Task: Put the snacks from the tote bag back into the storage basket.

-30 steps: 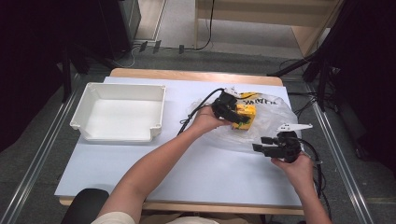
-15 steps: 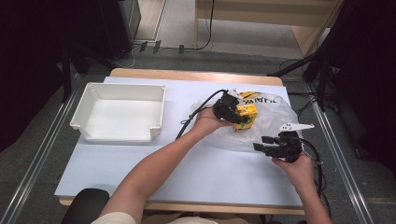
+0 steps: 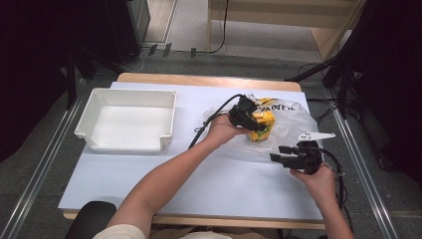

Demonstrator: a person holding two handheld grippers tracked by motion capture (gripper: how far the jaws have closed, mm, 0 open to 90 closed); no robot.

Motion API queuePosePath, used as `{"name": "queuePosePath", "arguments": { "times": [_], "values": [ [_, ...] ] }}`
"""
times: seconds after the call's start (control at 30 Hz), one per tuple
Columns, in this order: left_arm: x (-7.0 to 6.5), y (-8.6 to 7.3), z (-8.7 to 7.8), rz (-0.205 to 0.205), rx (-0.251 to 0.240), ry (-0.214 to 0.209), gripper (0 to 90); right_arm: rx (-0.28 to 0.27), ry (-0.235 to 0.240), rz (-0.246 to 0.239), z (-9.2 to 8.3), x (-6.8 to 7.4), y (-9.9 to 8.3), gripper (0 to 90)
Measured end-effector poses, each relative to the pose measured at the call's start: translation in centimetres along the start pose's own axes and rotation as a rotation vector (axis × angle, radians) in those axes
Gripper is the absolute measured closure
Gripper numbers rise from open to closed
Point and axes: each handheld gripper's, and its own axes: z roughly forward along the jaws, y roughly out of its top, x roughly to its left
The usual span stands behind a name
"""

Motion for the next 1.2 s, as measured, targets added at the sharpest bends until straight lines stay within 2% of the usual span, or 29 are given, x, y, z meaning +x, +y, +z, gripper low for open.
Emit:
{"name": "queuePosePath", "arguments": {
  "times": [0.27, 0.43, 0.6, 0.7, 0.87, 1.07, 1.2],
  "values": [
    [-0.1, 0.7, -1.0, -0.009, 0.005, -0.015, 52.1, -0.002, 0.008, -0.003, 0.0, 0.1, 0.0, 43.7],
    [-0.1, 1.4, -2.4, -0.012, -0.009, -0.018, 52.1, -0.010, 0.012, -0.006, 0.0, 0.1, 0.0, 43.7],
    [0.0, 1.7, -3.8, -0.032, -0.010, -0.048, 52.1, -0.010, 0.013, -0.002, 0.1, 0.2, 0.0, 43.7],
    [-0.3, 1.7, -4.5, -0.024, -0.009, -0.051, 52.1, -0.017, 0.014, -0.002, 0.0, 0.2, 0.1, 43.6],
    [-0.6, 1.5, -5.8, -0.026, -0.009, -0.068, 52.1, 0.010, -0.022, -0.040, 0.0, 0.6, 0.3, 43.5],
    [-0.5, 0.6, -7.4, -0.046, -0.019, -0.087, 52.0, 0.008, -0.013, -0.026, -0.2, 0.9, 0.9, 42.9],
    [-0.3, -0.2, -8.2, -0.047, -0.006, -0.083, 52.0, -0.007, 0.021, -0.006, -0.2, 1.2, 1.2, 42.3]
  ]
}}
